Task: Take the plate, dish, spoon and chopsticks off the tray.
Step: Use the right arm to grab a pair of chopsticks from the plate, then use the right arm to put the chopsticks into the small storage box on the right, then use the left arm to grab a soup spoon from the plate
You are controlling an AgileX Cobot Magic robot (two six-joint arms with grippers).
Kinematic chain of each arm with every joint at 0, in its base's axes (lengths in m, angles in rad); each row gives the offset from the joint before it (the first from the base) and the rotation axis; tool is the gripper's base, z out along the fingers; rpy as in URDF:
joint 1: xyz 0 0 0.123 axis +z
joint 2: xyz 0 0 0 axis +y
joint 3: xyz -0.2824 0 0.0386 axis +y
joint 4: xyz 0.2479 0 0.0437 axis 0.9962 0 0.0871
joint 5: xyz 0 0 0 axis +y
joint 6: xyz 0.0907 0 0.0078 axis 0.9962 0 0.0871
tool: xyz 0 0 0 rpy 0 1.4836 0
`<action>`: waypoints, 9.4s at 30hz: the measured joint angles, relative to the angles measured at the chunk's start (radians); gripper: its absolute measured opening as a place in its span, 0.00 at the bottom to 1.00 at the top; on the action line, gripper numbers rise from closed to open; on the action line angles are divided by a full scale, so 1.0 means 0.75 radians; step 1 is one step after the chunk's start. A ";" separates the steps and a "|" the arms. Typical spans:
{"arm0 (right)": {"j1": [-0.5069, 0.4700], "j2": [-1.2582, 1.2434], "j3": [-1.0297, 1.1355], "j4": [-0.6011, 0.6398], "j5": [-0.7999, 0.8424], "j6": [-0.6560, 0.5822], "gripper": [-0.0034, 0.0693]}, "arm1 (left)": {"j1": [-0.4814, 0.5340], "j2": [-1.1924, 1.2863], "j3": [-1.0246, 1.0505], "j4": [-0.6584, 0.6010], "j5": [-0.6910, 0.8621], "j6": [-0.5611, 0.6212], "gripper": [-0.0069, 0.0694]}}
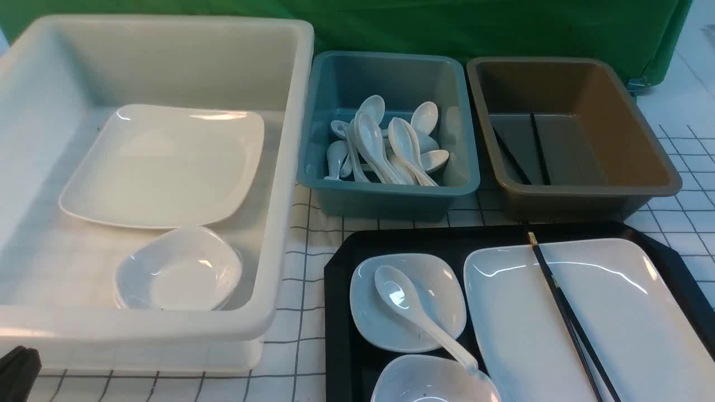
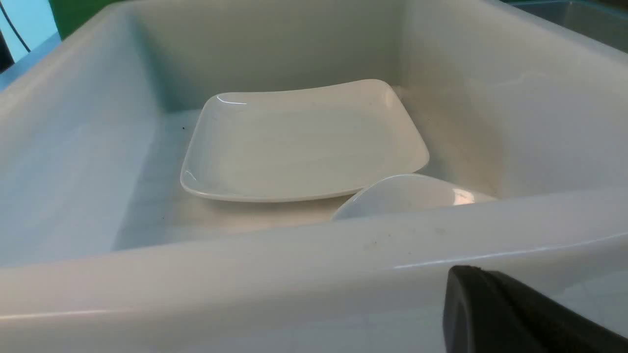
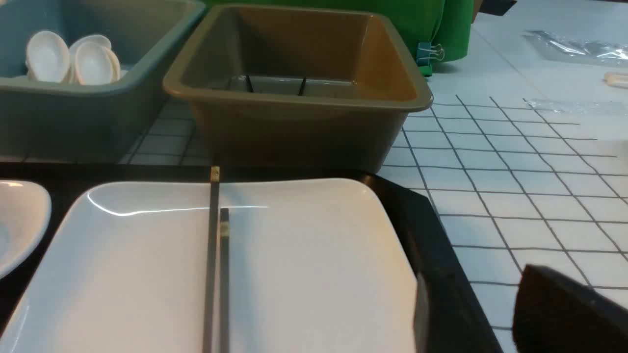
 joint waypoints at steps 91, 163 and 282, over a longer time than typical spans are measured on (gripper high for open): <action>0.410 2.333 -1.646 0.082 0.989 0.054 0.67 | -0.613 1.167 -1.247 -0.320 1.230 -0.261 0.09; 0.213 2.316 -2.039 0.823 1.302 -0.397 0.12 | -1.005 1.871 -1.515 -0.318 0.060 -0.119 0.09; 0.170 1.140 -1.538 0.671 1.296 -0.389 0.24 | -0.907 2.775 -2.236 -0.050 1.225 -0.767 0.12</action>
